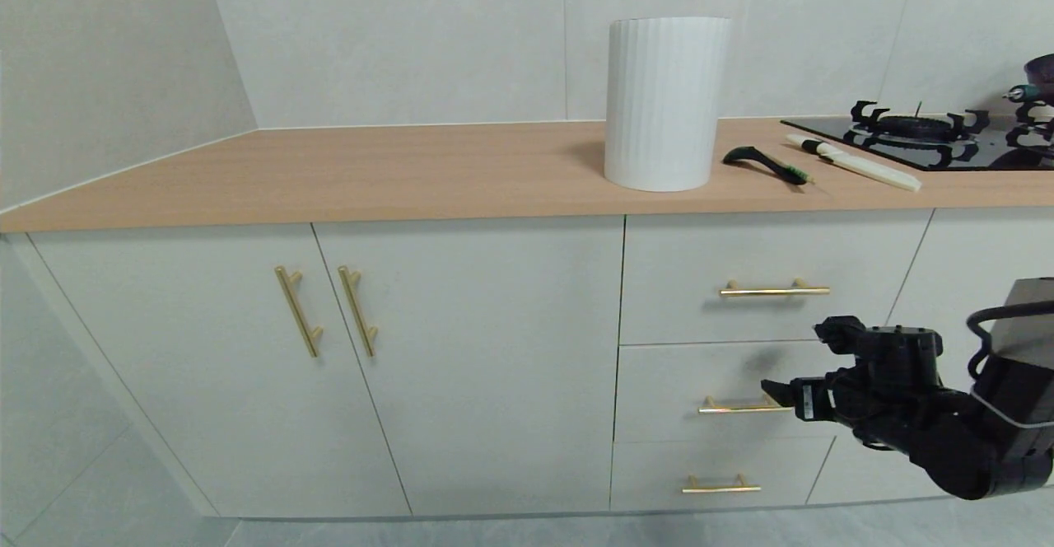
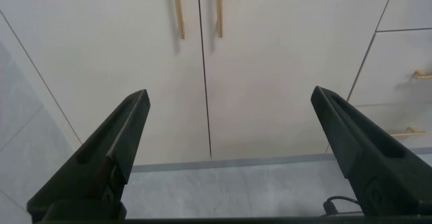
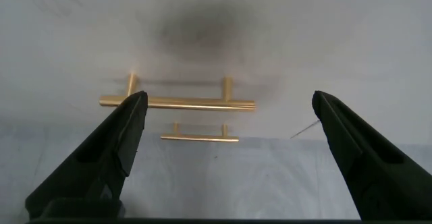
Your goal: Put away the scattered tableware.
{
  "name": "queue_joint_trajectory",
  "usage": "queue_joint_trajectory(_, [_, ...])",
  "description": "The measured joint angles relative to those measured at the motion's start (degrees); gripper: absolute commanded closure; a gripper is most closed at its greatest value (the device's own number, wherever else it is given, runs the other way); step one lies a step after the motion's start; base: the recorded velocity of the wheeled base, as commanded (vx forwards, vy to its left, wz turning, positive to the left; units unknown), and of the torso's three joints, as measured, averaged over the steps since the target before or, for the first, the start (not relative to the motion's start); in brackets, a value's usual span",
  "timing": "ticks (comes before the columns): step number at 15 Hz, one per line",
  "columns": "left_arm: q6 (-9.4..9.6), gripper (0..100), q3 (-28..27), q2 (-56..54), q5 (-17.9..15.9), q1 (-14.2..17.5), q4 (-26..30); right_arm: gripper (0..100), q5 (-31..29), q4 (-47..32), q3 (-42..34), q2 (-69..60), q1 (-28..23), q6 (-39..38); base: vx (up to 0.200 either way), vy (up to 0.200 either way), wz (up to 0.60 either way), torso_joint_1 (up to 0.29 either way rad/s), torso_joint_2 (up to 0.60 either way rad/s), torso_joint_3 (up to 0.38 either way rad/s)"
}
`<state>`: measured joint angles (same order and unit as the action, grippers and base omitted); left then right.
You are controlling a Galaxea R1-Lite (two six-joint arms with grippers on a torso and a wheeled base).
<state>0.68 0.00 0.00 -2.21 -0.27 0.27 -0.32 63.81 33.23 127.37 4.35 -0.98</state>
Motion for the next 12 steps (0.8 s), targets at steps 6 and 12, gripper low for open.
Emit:
queue_joint_trajectory(6, [0.00,0,0.00,0.00,0.00,0.00,-0.02,0,-5.21,12.03,2.49,11.63,3.72,-1.40,0.000,0.000,0.00,0.000,0.00,0.000])
queue_joint_trajectory(12, [0.00,0,0.00,0.00,0.00,0.00,0.00,0,-8.44,12.12,7.62,16.90,3.85,-2.58,0.000,0.000,0.00,0.000,0.00,0.000])
